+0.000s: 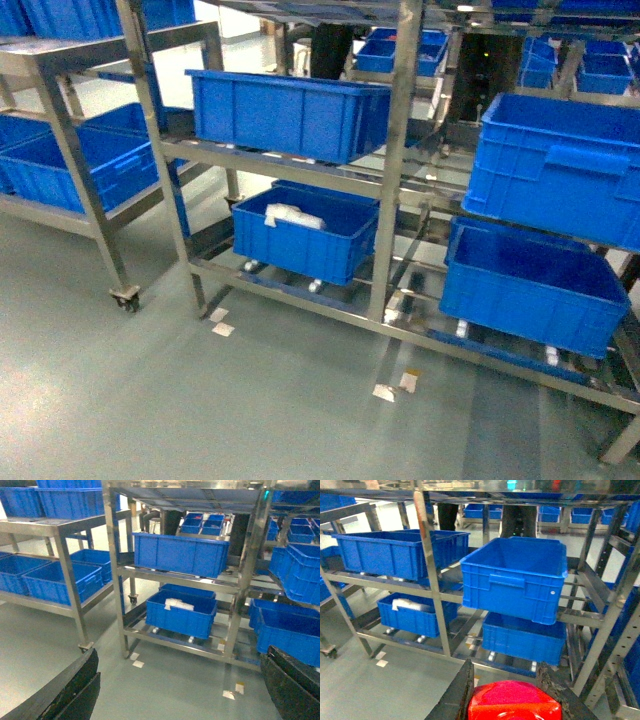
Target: Pick red block from blue box to shelf
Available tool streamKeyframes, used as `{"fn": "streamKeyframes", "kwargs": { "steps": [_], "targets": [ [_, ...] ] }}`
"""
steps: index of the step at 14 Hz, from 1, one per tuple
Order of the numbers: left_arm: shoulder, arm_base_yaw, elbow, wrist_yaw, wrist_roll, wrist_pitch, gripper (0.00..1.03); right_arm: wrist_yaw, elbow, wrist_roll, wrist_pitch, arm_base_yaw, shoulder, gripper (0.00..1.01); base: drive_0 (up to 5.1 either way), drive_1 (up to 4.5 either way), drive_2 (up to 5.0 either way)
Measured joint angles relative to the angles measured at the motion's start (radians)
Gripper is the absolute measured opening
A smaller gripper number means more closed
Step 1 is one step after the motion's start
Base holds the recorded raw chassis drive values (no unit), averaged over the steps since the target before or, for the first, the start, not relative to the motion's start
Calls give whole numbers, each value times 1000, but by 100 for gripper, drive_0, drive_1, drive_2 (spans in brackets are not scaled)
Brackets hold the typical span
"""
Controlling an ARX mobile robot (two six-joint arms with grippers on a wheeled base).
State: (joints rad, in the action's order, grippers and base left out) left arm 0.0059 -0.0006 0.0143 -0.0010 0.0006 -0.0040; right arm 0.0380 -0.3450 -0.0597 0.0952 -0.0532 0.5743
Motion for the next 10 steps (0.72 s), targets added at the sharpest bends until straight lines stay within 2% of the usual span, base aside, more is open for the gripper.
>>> {"fn": "streamKeyframes", "kwargs": {
  "steps": [10],
  "targets": [
    [0,0,0,0,0,0,98,0,0,0,0,0,0,28,-155,-155,-155]
  ]
}}
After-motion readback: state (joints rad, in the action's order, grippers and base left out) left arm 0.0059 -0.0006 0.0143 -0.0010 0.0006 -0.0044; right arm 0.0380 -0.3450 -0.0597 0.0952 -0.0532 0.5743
